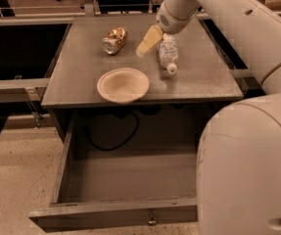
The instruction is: Place blue plastic bottle into top drawer
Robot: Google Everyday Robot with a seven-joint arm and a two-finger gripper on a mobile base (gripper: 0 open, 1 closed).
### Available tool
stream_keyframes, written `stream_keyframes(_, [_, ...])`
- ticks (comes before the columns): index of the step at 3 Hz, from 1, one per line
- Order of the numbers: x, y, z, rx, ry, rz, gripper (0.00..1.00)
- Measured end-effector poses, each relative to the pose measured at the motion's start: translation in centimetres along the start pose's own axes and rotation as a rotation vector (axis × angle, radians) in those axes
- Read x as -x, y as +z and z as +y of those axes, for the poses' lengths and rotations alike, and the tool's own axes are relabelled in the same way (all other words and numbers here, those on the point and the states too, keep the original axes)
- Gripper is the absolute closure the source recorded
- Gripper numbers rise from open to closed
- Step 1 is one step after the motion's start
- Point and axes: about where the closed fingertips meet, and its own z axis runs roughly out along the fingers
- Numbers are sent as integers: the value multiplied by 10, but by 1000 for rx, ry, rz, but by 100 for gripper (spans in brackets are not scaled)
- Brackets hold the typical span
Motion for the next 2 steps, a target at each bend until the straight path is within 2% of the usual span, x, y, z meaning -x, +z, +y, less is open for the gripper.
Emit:
stream_keyframes(1, [1, 15, -15, -48, 73, 19, 0])
stream_keyframes(2, [-5, 28, -23, -82, 117, 52, 18])
